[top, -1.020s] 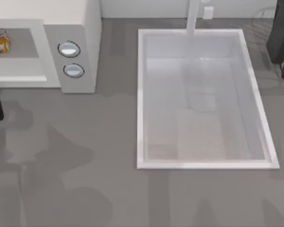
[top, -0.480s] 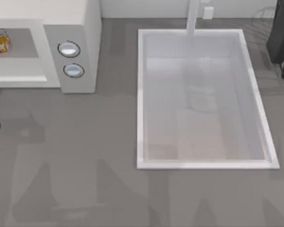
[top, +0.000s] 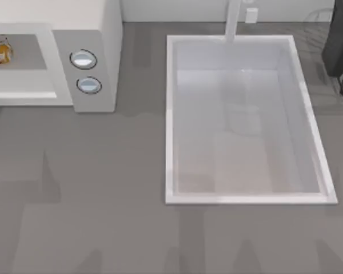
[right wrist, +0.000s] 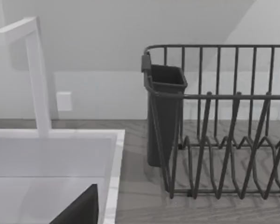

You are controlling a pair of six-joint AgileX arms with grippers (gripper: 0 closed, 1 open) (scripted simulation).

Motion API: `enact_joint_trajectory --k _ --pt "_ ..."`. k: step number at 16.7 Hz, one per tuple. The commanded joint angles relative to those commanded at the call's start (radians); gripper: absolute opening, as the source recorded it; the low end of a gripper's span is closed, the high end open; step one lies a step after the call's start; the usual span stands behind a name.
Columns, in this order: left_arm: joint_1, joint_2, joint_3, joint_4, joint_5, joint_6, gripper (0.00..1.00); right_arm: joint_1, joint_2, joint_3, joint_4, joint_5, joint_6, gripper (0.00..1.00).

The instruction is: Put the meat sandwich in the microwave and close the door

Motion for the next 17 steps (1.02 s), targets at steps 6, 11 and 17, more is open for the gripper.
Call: enact_joint_trajectory --k 6,11,17 --pt "-0.032 -0.105 -0.096 -0.101 -0.022 -0.013 1.0 0.0 0.0 0.0 0.0 0.0 0.0 1.0" --pt "-0.032 -0.105 -0.096 -0.101 -0.022 -0.013 0.85 0.0 0.0 0.0 0.0 0.0 0.0 1.0" --pt "-0.032 -0.105 -0.096 -0.101 -0.022 -0.013 0.4 0.0 0.0 0.0 0.0 0.0 0.0 1.0"
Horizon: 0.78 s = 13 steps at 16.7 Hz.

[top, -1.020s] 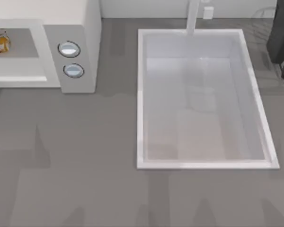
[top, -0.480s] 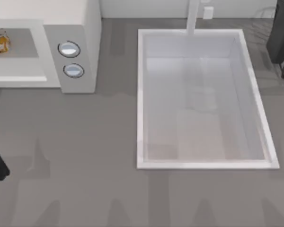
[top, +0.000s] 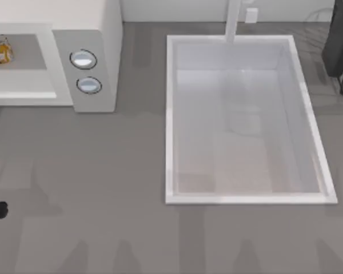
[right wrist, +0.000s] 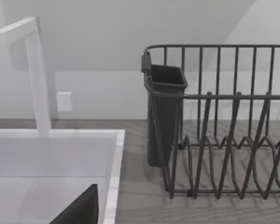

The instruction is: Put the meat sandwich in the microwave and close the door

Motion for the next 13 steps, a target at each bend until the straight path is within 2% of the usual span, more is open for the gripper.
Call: enact_joint_trajectory --k 5,13 --pt "0.0 0.0 0.0 0.0 0.0 0.0 0.02 0.0 0.0 0.0 0.0 0.0 0.0 1.0" --pt "0.0 0.0 0.0 0.0 0.0 0.0 0.0 0.0 0.0 0.0 0.0 0.0 0.0 1.0"
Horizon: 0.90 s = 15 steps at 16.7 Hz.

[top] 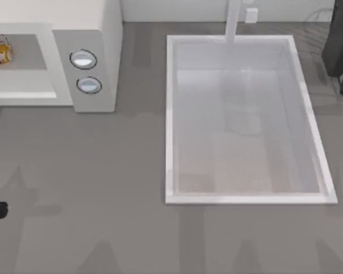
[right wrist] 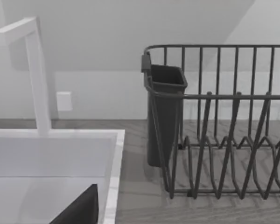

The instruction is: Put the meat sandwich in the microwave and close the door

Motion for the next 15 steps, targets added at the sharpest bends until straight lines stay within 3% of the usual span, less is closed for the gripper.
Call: enact_joint_trajectory --k 15 --pt "0.193 0.059 0.083 -0.024 0.193 0.001 0.0 0.0 0.0 0.0 0.0 0.0 0.0 1.0"
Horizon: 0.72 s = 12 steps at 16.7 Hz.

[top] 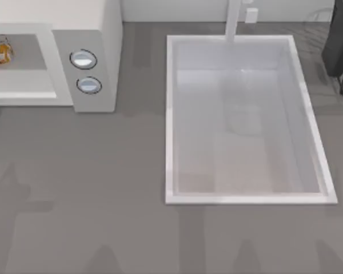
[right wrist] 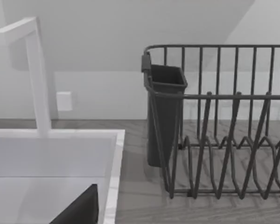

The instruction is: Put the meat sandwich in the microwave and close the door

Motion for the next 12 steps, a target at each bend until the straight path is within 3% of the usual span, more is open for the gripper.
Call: enact_joint_trajectory --k 4,12 --pt "-0.001 -0.001 -0.003 0.003 0.0 0.001 0.0 0.0 0.0 0.0 0.0 0.0 0.0 1.0" --pt "0.073 0.145 0.041 0.109 0.076 0.003 0.0 0.0 0.0 0.0 0.0 0.0 0.0 1.0"
